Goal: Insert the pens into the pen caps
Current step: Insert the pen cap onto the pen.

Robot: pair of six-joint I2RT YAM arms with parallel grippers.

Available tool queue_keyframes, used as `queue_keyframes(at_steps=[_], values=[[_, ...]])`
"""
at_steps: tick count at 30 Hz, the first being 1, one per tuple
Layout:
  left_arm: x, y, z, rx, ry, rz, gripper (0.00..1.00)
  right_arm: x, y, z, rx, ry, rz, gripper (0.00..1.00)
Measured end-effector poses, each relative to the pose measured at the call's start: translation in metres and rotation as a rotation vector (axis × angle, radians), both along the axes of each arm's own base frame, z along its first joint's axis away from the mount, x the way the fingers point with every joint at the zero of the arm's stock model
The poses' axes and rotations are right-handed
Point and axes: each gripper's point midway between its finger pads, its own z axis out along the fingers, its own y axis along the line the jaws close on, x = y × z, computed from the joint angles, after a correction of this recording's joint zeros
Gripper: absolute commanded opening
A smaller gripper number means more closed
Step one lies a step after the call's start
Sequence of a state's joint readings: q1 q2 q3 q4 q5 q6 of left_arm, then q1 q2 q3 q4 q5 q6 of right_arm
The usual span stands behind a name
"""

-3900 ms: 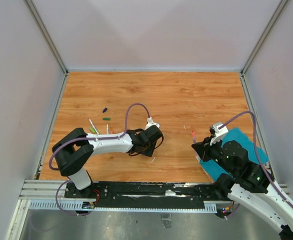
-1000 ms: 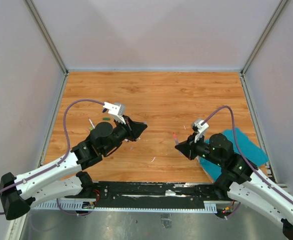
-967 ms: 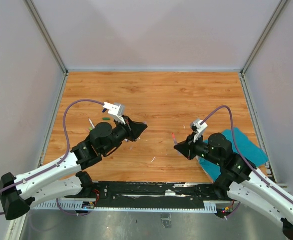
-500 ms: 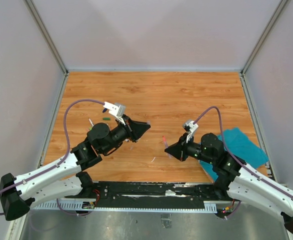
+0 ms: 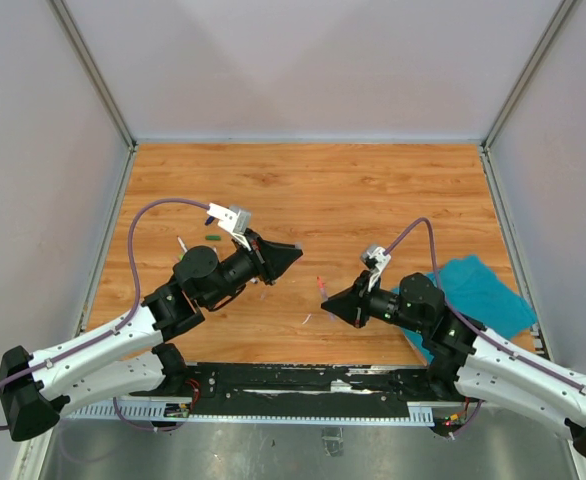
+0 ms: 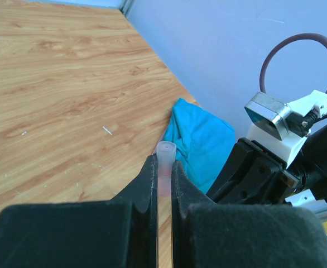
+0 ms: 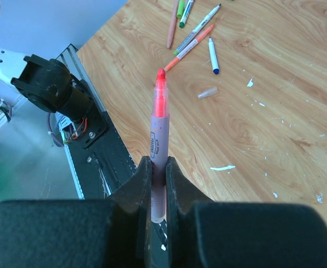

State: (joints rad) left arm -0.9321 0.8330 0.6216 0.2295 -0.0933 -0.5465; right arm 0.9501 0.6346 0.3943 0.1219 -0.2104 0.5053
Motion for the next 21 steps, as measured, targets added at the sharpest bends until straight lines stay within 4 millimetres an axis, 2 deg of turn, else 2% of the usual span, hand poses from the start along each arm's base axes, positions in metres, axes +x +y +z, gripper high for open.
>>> queue_keyframes(at_steps=[8, 15, 21], values=[[0.0, -0.001, -0.001, 0.002, 0.002, -0.002, 0.0, -0.002, 0.0, -0.003, 0.03, 0.001, -0.008, 0.01], [0.0, -0.001, 0.0, -0.005, 0.0, -0.002, 0.0, 0.004, -0.005, 0.003, 0.049, -0.02, -0.048, 0.01], [0.0, -0.001, 0.005, -0.02, -0.01, -0.002, 0.01, 0.012, -0.015, -0.01, 0.035, -0.018, -0.122, 0.0]])
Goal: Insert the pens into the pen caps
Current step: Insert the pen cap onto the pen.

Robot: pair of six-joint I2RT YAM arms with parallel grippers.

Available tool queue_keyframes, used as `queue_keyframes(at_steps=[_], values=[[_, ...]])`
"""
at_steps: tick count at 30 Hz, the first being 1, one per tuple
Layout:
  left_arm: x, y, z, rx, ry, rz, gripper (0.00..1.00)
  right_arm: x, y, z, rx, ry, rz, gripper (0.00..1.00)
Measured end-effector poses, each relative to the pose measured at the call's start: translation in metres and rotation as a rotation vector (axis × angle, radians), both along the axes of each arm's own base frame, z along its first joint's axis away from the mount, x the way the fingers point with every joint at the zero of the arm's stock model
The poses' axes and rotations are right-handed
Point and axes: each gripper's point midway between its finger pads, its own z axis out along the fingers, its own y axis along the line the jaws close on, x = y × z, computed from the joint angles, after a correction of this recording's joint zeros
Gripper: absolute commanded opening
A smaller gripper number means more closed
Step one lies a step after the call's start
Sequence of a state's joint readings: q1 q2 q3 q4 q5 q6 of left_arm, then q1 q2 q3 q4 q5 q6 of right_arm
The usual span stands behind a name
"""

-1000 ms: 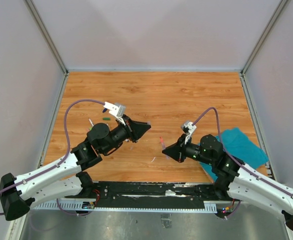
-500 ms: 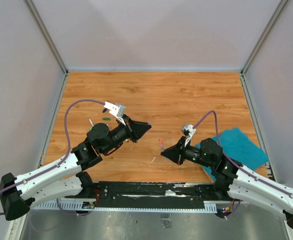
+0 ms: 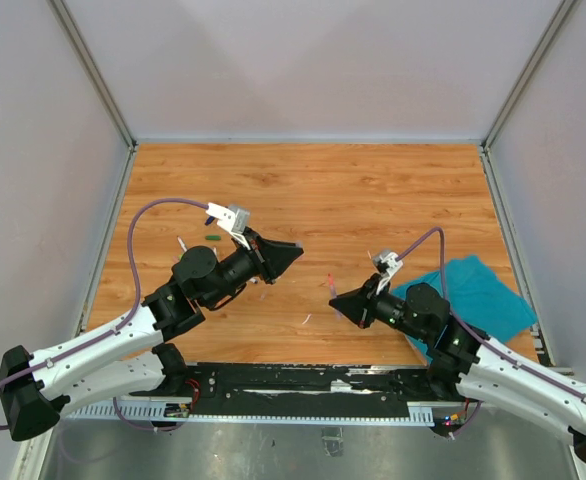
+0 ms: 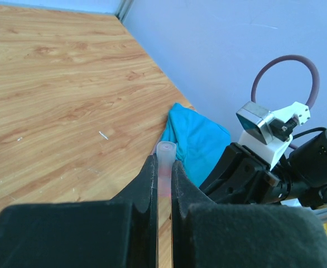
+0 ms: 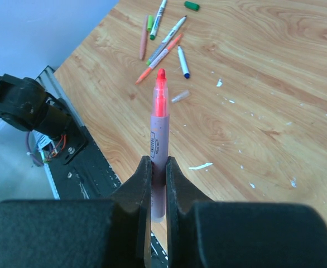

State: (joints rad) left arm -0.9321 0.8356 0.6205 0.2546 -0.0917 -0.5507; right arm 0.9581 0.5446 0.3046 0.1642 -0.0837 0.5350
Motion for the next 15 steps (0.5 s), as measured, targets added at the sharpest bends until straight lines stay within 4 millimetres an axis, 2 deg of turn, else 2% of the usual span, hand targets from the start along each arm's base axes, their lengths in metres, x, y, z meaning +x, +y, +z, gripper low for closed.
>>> queue_keyframes(at_steps=[11, 15], values=[[0.0, -0.0005, 0.0035, -0.016, -0.002, 0.0, 0.0, 0.0027, -0.0103, -0.0015, 0.031, -0.04, -0.043, 0.0], [-0.0001, -0.0006, 0.0037, -0.019, 0.0, -0.001, 0.0, 0.0032, -0.0085, 0.0047, 0.051, -0.059, -0.038, 0.01]])
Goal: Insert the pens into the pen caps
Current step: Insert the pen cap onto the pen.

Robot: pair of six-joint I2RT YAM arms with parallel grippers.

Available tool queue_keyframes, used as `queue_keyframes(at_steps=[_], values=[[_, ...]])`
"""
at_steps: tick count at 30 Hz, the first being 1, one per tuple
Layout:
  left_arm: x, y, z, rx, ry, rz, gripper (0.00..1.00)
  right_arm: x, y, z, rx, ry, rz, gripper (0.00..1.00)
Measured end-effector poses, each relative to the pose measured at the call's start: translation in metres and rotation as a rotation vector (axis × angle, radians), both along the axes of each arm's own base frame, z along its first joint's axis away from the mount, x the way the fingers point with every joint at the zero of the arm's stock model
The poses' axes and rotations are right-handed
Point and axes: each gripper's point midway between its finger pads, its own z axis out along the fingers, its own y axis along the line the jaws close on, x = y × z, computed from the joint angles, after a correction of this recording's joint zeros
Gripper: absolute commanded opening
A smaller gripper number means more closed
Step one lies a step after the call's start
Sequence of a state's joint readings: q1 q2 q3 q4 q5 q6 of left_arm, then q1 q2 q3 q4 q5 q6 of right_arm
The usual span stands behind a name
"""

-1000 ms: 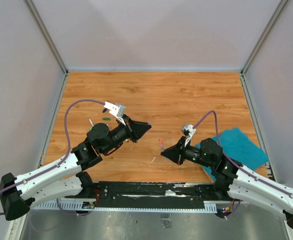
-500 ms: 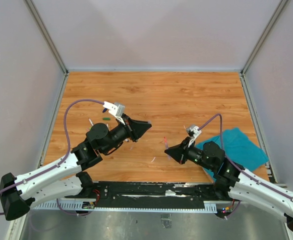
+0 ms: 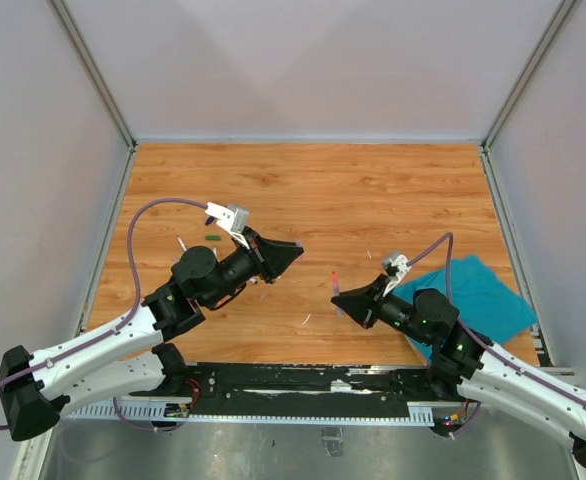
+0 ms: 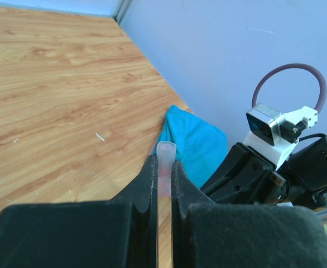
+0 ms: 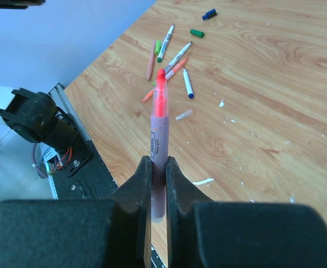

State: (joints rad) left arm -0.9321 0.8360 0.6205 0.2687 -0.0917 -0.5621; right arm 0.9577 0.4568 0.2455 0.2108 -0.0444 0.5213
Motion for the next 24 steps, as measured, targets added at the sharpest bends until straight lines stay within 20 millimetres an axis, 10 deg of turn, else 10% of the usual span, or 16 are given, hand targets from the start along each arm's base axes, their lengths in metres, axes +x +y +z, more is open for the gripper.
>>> queue_keyframes(at_steps=[24], values=[[-0.007, -0.01, -0.002, -0.092, 0.015, -0.06, 0.0, -0.005, 0.041, 0.021, 0.063, -0.033, 0.161, 0.01]])
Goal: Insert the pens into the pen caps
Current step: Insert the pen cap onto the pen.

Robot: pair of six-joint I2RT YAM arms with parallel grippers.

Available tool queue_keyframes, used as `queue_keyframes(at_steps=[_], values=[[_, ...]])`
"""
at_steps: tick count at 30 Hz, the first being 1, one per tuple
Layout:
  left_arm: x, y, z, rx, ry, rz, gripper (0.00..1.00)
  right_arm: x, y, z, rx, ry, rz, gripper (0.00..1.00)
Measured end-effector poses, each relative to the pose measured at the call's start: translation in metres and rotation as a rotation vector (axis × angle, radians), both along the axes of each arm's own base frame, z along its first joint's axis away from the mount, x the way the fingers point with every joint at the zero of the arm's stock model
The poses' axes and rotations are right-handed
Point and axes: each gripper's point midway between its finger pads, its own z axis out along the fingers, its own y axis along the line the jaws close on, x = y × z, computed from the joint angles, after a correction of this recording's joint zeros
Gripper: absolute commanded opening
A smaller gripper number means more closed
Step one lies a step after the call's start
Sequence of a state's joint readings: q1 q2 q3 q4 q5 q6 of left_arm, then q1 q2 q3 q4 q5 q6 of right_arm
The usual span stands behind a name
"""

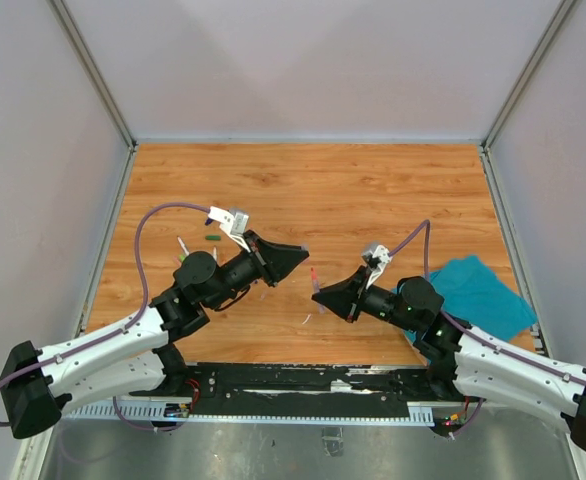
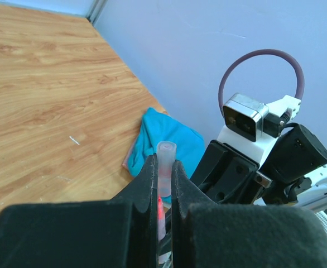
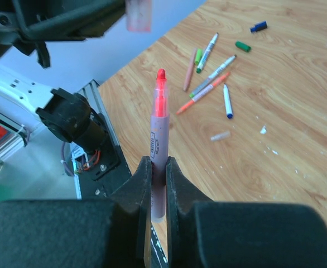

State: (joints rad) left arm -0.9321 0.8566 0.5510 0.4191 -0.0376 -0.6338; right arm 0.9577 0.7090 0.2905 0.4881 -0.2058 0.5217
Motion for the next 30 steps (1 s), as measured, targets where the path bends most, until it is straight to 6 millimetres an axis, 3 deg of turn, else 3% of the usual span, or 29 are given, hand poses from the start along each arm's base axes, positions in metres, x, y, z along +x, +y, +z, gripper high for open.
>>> queue_keyframes(at_steps=[9, 30], values=[[-0.001, -0.003, 0.01, -0.048, -0.008, -0.013, 0.0, -0.002, 0.012, 0.024, 0.055, -0.037, 0.049, 0.01], [-0.002, -0.006, 0.008, -0.053, -0.009, -0.028, 0.0, -0.002, 0.012, 0.028, 0.068, -0.046, 0.052, 0.01]])
